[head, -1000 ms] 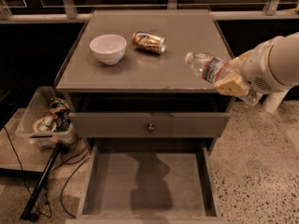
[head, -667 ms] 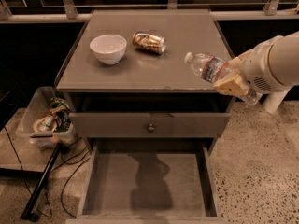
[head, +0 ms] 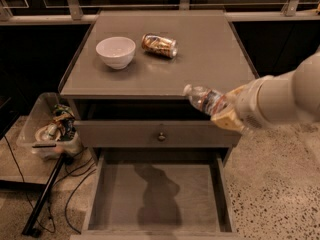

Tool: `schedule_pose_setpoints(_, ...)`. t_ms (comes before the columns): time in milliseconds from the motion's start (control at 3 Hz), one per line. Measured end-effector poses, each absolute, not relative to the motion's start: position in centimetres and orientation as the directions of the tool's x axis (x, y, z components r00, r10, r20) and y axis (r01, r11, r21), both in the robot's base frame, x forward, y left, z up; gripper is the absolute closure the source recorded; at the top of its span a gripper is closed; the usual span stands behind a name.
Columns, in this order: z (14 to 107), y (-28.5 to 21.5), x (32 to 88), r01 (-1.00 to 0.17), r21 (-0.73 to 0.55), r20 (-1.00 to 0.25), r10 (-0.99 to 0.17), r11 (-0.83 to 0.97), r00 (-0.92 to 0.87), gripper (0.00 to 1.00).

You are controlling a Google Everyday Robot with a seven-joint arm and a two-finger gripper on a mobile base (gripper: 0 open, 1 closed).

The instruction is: Place water bottle into middle drawer

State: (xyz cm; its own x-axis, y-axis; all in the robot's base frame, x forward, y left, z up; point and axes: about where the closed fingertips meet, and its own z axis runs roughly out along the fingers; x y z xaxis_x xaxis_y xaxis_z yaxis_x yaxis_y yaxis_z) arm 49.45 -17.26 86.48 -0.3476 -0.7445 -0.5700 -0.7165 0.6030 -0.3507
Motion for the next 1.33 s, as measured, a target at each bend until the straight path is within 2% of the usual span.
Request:
schedule_pose_setpoints(667, 75.1, -16.4, 48.0, -0.684, -0.319, -0.537, -0.720, 0.656, -0.439, 1.00)
schedule_pose_setpoints(1000, 68.1, -16.3, 49.0, -0.685, -0.299, -0.578, -0.697, 0.664, -0.423, 1.00)
schedule_pose_setpoints(1333, 68.1, -16.3, 49.0, -0.685, -0.299, -0.578, -0.697, 0.664, -0.423, 1.00)
